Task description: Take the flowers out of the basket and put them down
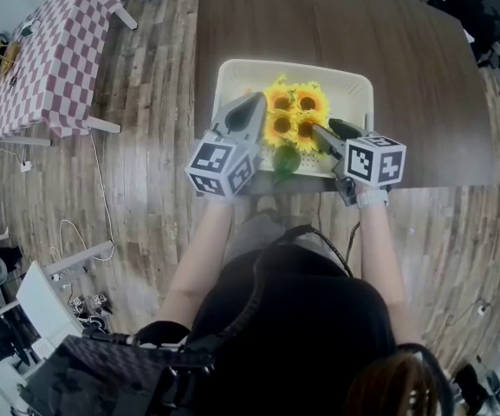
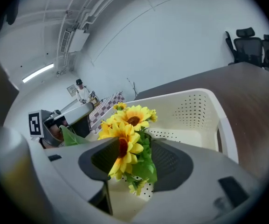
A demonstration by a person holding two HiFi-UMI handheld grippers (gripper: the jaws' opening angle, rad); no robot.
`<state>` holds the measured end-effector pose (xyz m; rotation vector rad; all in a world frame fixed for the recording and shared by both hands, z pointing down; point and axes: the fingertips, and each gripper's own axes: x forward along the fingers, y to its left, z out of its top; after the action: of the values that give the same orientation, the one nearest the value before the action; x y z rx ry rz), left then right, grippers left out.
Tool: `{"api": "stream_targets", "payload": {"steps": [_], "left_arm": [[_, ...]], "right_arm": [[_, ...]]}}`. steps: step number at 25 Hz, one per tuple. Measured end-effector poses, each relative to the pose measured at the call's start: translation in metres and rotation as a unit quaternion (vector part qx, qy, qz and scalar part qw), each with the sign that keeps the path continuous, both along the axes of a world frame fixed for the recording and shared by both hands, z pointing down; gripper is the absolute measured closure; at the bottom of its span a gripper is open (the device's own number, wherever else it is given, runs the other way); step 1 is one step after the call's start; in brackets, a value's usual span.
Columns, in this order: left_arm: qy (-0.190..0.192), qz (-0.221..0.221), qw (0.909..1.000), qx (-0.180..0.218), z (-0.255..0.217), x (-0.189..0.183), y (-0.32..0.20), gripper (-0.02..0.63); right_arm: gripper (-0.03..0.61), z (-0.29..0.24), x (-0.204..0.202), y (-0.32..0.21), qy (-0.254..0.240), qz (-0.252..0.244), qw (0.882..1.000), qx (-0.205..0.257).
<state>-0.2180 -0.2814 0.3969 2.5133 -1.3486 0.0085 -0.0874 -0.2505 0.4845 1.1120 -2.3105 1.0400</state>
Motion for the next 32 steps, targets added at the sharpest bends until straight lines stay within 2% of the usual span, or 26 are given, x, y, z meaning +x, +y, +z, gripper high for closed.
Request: {"api": "stream_targets", "payload": {"steps": [3, 7, 10, 16, 21, 28, 32], "left_arm": [[-0.005, 0.0, 1.0, 0.001, 0.002, 0.001, 0.0, 0.612], [-0.017, 0.006, 0.9998, 0.001, 0.003, 0.0, 0.0, 0.612], [-0.023, 0.014, 0.9996, -0.009, 0.006, -0.001, -0.001, 0.599], [-0.064, 0.05, 0.996, -0.037, 0.023, 0.01, 0.002, 0.496], [-0.084, 0.084, 0.9913, -0.057, 0.031, 0.018, 0.003, 0.411], [-0.116, 0.135, 0.9819, -0.065, 0.039, 0.024, 0.009, 0.395], [-0.152, 0.173, 0.9711, -0.062, 0.045, 0.033, 0.014, 0.395]], "right_arm": [[0.366, -0.001, -0.007, 0.0, -0.018, -0.013, 1.0, -0.006], [0.51, -0.005, -0.009, 0.0, -0.024, -0.01, 1.0, 0.003], [0.56, -0.008, -0.011, -0.001, -0.023, -0.01, 1.0, 0.01], [0.568, -0.008, -0.007, -0.002, -0.029, 0.009, 0.999, 0.016], [0.568, -0.011, -0.006, -0.007, -0.047, 0.025, 0.998, 0.014], [0.568, -0.01, -0.005, -0.01, -0.048, 0.033, 0.998, 0.012], [0.568, -0.009, -0.005, -0.01, -0.054, 0.038, 0.998, 0.01]]}}
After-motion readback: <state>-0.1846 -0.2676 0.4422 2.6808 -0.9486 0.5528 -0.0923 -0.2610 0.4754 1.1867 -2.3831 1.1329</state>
